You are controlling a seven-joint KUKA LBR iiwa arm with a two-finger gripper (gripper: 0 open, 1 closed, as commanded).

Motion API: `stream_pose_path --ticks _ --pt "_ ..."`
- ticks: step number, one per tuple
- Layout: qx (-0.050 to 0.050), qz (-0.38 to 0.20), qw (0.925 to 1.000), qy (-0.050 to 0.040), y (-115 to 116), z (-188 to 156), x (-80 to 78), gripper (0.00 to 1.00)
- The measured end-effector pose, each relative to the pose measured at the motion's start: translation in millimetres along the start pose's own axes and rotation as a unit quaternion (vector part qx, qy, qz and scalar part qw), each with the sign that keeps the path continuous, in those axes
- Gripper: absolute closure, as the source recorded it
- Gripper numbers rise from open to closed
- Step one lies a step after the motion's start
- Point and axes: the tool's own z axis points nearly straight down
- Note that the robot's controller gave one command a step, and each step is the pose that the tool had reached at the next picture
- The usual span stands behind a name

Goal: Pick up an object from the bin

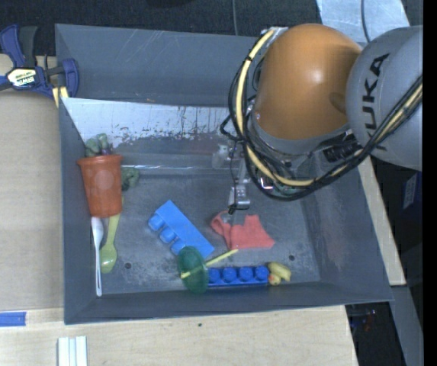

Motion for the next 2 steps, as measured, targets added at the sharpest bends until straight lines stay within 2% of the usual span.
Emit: stream_pose_path --ticks 1,2 --pt "-0.001 0.001 1.0 -0.0036 0 -4 -1.4 0.0" --pt "-0.001 0.034 0.9994 -0.0041 -41 -3 27.4 0.0"
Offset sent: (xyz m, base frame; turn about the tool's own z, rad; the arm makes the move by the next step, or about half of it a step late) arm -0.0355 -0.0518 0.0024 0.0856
